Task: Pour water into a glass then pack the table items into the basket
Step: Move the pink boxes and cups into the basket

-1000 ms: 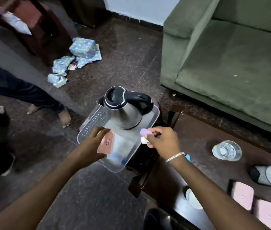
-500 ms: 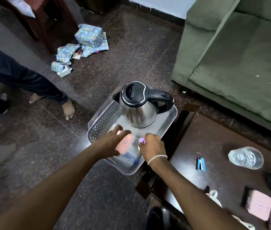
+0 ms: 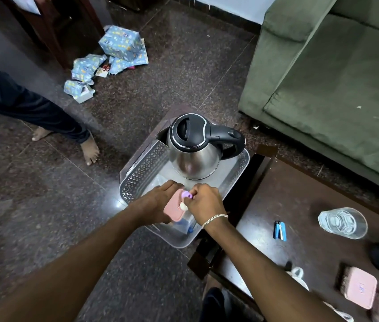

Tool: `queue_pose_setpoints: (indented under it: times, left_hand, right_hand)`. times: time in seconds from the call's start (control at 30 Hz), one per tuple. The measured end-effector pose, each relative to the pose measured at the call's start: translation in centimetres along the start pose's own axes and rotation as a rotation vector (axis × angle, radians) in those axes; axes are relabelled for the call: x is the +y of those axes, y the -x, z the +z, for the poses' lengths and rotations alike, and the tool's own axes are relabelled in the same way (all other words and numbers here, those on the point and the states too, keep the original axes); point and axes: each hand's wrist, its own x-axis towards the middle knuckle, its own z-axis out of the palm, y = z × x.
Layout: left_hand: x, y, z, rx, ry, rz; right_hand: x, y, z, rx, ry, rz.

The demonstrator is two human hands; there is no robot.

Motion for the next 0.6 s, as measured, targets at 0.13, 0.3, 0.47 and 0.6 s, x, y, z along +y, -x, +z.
queue_pose_setpoints:
  times: [0.13,0.3,0.47,0.6]
  left_hand:
    - [0.8,0.1,0.1,-0.004,0.064,0.024]
    - [1.1,0.0,0.5,-0.046,0.054,0.003]
    - [0.8,0.0,0.9,-0.052,0.081,0.021]
    - [0.9,0.0,1.2,-0.042,0.094,0.029]
  right_hand:
    - [-0.3,0.3,0.7,-0.028,0.066,-0.024]
    - [-0.6,0.6,1.3,-0.032,0.149,-0.079]
    - [-0.1,0.9,1.3,-0.071,0.095,-0.061]
    - [0.5,1.6,1.1,-0.071,0.105,-0.122]
